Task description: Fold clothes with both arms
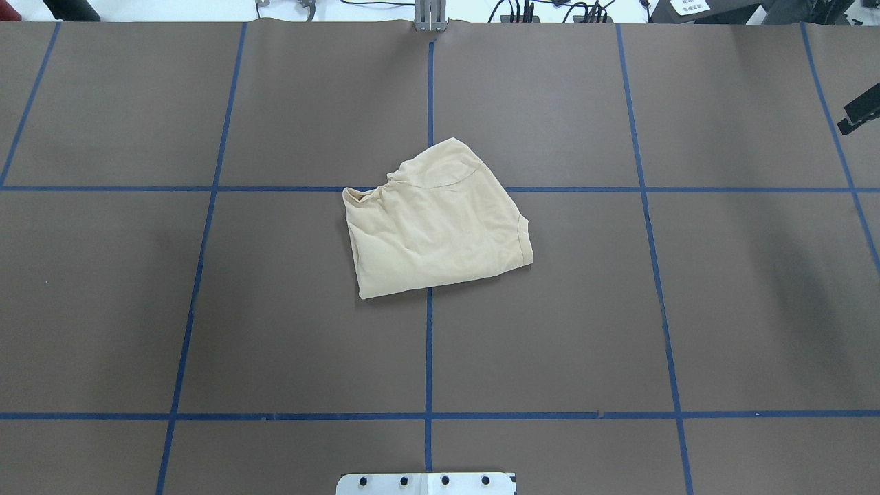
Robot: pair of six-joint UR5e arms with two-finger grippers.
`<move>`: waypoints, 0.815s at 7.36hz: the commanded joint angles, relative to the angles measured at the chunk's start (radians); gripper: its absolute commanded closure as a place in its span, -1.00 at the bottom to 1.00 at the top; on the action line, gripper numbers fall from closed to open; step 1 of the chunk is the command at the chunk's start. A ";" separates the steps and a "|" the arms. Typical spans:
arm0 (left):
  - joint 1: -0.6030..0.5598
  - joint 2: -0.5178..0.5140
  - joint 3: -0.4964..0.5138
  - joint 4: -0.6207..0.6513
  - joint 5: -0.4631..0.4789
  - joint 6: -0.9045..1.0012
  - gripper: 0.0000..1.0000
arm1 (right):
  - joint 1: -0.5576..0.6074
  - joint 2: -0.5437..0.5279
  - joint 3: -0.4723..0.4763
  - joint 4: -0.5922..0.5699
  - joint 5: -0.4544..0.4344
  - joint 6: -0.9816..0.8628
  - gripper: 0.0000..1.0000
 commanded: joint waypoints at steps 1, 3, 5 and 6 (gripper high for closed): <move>-0.078 0.071 0.037 0.009 -0.137 0.010 -0.99 | 0.054 -0.024 0.028 -0.001 -0.002 -0.002 -1.00; -0.084 0.124 0.026 0.036 -0.144 0.183 -0.99 | 0.053 -0.065 0.033 -0.008 -0.088 0.008 -1.00; -0.086 0.122 0.023 0.177 -0.136 0.275 -0.99 | 0.053 -0.078 0.022 0.000 -0.118 0.009 -1.00; -0.083 0.118 0.010 0.273 -0.130 0.294 -0.99 | 0.053 -0.087 0.022 -0.001 -0.116 0.011 -1.00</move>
